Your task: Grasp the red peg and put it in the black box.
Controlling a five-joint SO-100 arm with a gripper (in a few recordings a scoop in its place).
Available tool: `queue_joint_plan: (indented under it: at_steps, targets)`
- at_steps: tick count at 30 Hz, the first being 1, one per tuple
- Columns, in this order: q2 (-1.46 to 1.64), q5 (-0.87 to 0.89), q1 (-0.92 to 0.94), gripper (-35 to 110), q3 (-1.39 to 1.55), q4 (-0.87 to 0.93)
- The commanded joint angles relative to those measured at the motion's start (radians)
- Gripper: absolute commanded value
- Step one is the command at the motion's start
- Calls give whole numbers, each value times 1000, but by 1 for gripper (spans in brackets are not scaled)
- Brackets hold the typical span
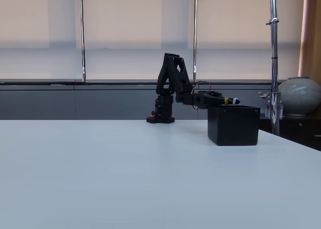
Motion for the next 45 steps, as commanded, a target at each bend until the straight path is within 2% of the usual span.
queue_joint_plan:
  at_steps: [1, 9, 13, 18, 22, 25, 28, 33, 36, 38, 41, 45]
  targets:
    - [-34, -15, 0, 16, 58, -25]
    - [-210, -34, 37, 14, 11, 132]
    - [-345, -80, 51, 6, -52, 163]
    - [-729, -160, 95, 0, -267, 247]
    - [-1003, -212, 229, 0, -476, 368]
    - [-1198, -233, 345, 0, -598, 595]
    - [-1336, -178, 413, 0, -703, 785]
    - [-1591, -101, 442, 0, -710, 1411]
    - [-1758, 9, 462, 0, -710, 1862]
    - [-1816, 44, 483, 0, -710, 2082]
    - [-1921, 61, 508, 0, -710, 2347]
    - [-2028, 63, 502, 0, -710, 2533]
